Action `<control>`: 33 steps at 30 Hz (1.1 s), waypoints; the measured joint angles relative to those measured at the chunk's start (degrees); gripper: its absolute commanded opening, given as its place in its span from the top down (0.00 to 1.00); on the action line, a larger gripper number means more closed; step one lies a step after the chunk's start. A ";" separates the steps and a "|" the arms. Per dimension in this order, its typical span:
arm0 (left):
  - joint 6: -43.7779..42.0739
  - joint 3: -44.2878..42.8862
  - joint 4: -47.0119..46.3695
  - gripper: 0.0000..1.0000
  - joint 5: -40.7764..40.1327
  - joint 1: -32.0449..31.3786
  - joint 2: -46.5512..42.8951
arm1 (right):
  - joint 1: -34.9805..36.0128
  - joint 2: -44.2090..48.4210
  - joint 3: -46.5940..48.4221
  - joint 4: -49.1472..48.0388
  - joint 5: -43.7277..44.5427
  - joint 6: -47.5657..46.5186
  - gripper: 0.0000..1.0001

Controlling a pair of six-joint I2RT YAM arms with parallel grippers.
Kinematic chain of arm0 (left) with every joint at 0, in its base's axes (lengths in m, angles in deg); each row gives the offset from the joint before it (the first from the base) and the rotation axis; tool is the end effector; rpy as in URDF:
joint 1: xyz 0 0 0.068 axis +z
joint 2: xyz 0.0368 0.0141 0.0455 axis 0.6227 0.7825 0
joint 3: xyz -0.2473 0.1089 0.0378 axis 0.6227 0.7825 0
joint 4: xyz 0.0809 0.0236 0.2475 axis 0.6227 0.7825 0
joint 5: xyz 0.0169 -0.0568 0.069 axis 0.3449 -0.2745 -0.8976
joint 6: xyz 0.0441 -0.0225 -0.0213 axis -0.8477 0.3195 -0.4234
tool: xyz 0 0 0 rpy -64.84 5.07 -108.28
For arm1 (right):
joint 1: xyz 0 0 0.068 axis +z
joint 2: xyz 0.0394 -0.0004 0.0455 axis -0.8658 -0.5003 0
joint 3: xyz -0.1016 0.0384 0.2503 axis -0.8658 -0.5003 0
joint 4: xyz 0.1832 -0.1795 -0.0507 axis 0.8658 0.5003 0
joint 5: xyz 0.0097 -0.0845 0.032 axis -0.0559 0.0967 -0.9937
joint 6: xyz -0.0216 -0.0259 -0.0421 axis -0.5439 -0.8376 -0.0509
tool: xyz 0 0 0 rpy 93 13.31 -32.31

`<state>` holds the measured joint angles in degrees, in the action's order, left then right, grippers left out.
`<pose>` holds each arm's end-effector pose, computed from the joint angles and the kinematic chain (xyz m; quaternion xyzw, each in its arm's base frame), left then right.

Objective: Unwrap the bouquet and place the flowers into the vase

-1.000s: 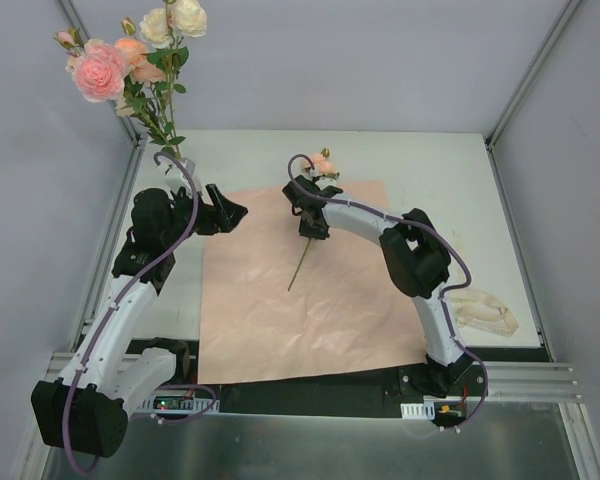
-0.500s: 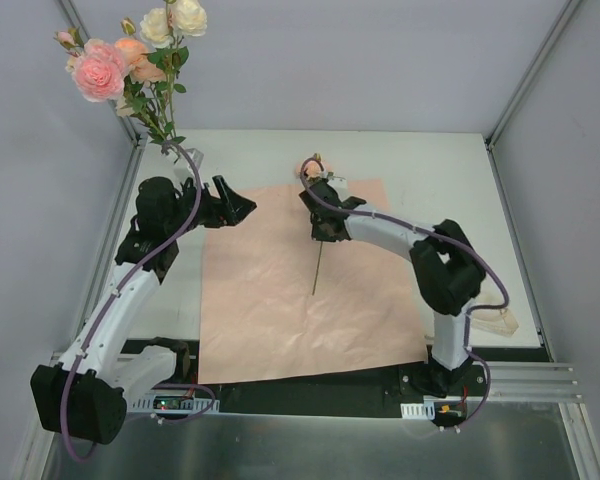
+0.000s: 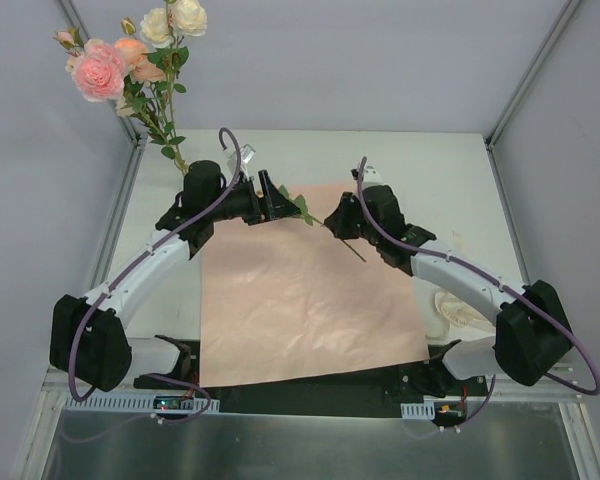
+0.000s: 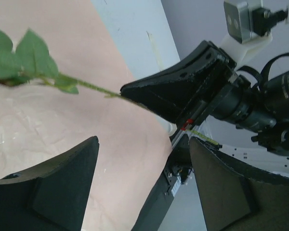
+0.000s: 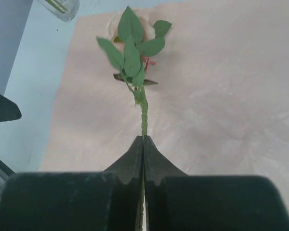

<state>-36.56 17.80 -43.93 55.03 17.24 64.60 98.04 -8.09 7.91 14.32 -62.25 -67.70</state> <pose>0.2651 -0.1271 0.3286 0.0861 0.7587 -0.5248 0.3763 0.2531 0.1979 0.2825 -0.1638 0.8072 0.2479 0.5100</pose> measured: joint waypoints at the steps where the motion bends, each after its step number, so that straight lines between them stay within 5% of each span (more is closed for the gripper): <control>1: 1.55 0.00 -0.72 0.27 -0.31 -0.28 0.35 | 0.04 0.52 -0.50 -0.28 -0.44 -0.07 1.00; 4: 5.38 0.13 -2.60 0.27 -2.49 -0.37 0.66 | 0.07 0.37 -0.42 0.37 -0.79 -0.79 0.97; 8: 7.52 1.55 -3.80 0.27 -6.19 -0.37 -0.15 | 0.26 -7.98 10.23 11.80 -1.99 -4.92 0.60; 11: 7.76 3.17 -3.52 0.26 -8.52 -0.37 -1.95 | 1.53 -15.89 18.21 18.99 -2.12 -9.97 0.49; 21: 5.60 3.89 -2.16 0.25 -11.61 -0.37 -7.19 | 4.74 -28.96 23.17 36.72 -2.64 -21.55 0.58; 33: 3.93 4.00 -1.09 0.25 -11.93 0.02 -7.21 | 6.67 -34.38 29.31 39.43 0.72 -25.09 0.71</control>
<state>-32.63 21.80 -45.02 43.09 17.26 57.39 104.71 -42.47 37.22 53.75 -61.53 -92.79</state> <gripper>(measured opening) 0.747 0.307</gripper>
